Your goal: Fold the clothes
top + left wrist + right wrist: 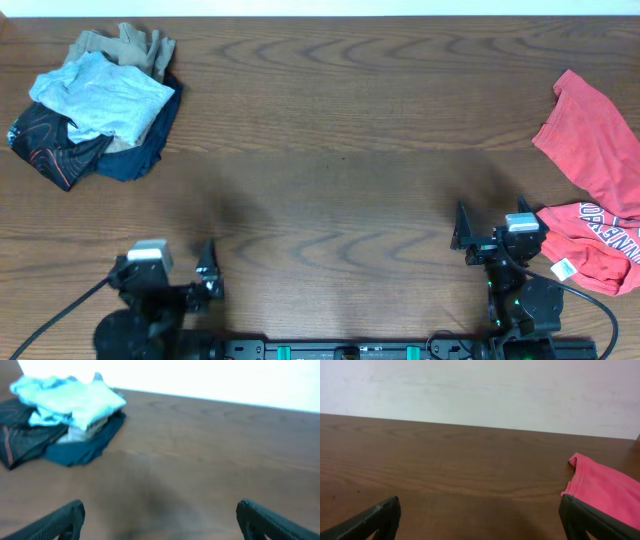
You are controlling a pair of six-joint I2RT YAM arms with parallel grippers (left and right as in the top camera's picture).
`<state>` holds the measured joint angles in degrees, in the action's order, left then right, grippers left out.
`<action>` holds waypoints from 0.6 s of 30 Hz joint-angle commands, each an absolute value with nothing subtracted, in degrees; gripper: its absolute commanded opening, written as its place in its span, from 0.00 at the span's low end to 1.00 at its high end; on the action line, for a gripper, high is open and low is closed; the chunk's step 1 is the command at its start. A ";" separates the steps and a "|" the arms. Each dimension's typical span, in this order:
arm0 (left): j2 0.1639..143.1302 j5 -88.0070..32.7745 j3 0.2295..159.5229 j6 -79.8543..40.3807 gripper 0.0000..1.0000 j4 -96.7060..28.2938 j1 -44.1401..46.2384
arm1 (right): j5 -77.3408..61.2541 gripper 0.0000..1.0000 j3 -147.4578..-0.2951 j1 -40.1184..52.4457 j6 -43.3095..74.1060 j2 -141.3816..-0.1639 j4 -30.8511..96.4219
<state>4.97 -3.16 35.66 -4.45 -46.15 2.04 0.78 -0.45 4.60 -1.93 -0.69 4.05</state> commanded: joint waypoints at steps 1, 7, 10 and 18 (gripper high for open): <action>2.00 -1.98 28.29 -4.05 0.98 -40.51 2.13 | 0.16 0.99 -0.32 4.19 -2.42 -0.32 4.29; 0.12 -0.82 14.81 -4.05 0.98 -22.28 2.24 | 0.16 0.99 -0.32 4.19 -2.39 -0.32 4.29; 0.10 -0.14 8.75 -2.74 0.98 -9.58 2.24 | 0.16 0.99 -0.32 4.19 -2.42 -0.32 4.29; 0.10 -0.14 0.23 2.35 0.98 2.22 2.74 | 0.16 0.99 -0.32 4.19 -2.42 -0.32 4.29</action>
<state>0.58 -0.99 0.47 0.10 3.27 2.17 0.62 -0.45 4.60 -1.96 -0.69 4.05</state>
